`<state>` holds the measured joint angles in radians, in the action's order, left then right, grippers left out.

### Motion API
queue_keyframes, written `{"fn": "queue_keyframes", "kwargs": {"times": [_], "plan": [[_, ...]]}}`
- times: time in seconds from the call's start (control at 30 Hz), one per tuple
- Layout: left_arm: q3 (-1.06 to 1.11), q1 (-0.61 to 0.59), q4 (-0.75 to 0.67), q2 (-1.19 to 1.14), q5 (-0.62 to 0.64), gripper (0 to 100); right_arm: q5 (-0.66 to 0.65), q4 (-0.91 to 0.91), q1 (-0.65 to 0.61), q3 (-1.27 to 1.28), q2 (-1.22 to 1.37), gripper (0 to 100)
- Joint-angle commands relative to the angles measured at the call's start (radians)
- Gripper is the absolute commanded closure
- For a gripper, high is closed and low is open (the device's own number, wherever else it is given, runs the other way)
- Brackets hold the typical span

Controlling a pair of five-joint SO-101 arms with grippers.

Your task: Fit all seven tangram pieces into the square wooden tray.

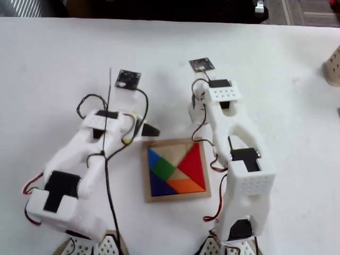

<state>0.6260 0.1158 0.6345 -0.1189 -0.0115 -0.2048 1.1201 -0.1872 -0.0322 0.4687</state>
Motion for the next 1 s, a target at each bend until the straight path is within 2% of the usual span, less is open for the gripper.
{"fn": "queue_keyframes", "kwargs": {"times": [0.0, 0.17, 0.33, 0.5, 0.77, 0.97], "plan": [[-0.058, 0.012, -0.011, -0.033, 0.009, 60, 0.006, 0.010, 0.008, -0.006, -0.059, 98.1], [-0.046, -0.007, -0.008, 0.051, 0.014, 60, 0.006, 0.010, 0.008, -0.006, -0.059, 98.1], [0.002, 0.001, 0.009, 0.186, 0.106, 60, -0.011, 0.008, 0.008, -0.006, -0.058, 98.1], [-0.029, 0.051, 0.028, 0.111, 0.118, 60, -0.012, 0.008, 0.008, -0.006, -0.056, 98.1], [-0.417, 0.044, 0.391, -0.194, 0.192, 60, -0.014, 0.008, 0.008, -0.006, -0.058, 98.1], [-0.578, 0.022, 0.500, -0.338, 0.192, 60, -0.014, 0.008, 0.007, -0.006, -0.056, 98.1]]}}
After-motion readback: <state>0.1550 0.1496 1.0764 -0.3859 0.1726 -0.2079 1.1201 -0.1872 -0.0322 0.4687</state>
